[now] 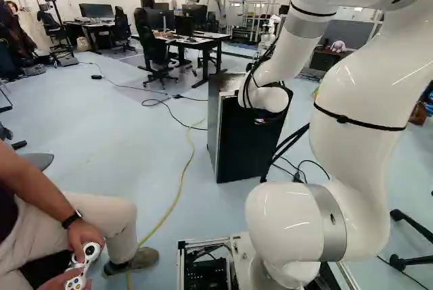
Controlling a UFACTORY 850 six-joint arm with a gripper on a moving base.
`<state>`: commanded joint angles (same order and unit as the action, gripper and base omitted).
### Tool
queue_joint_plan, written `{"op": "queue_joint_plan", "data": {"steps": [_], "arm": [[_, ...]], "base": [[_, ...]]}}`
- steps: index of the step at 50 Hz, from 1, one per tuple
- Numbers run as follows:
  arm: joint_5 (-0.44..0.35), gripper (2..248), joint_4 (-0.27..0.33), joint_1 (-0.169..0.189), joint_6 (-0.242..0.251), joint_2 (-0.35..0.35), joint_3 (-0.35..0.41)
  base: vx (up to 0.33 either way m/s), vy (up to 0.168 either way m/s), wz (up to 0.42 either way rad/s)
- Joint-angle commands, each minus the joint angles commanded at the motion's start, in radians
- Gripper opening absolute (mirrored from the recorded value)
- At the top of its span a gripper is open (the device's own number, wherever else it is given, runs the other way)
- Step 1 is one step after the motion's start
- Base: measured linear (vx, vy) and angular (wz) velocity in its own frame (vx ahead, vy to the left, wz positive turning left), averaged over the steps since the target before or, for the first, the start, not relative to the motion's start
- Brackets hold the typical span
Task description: Grab a drink from the fridge
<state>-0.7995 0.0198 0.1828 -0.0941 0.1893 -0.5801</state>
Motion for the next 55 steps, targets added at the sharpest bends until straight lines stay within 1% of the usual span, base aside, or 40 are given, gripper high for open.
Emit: {"op": "queue_joint_plan", "data": {"steps": [12, 23, 38, 55], "arm": [[-0.116, 247, 0.061, 0.0, 0.0, 0.032, -0.005], [-0.192, 247, 0.097, -0.001, 0.0, 0.074, -0.025], [-0.26, 247, 0.105, 0.002, 0.0, 0.156, -0.084], [-0.334, 247, 0.106, 0.007, 0.0, 0.269, -0.181]], "base": [[0.0, 0.0, 0.0], [0.0, 0.0, 0.0], [0.0, 0.0, 0.0], [0.0, 0.0, 0.0]]}}
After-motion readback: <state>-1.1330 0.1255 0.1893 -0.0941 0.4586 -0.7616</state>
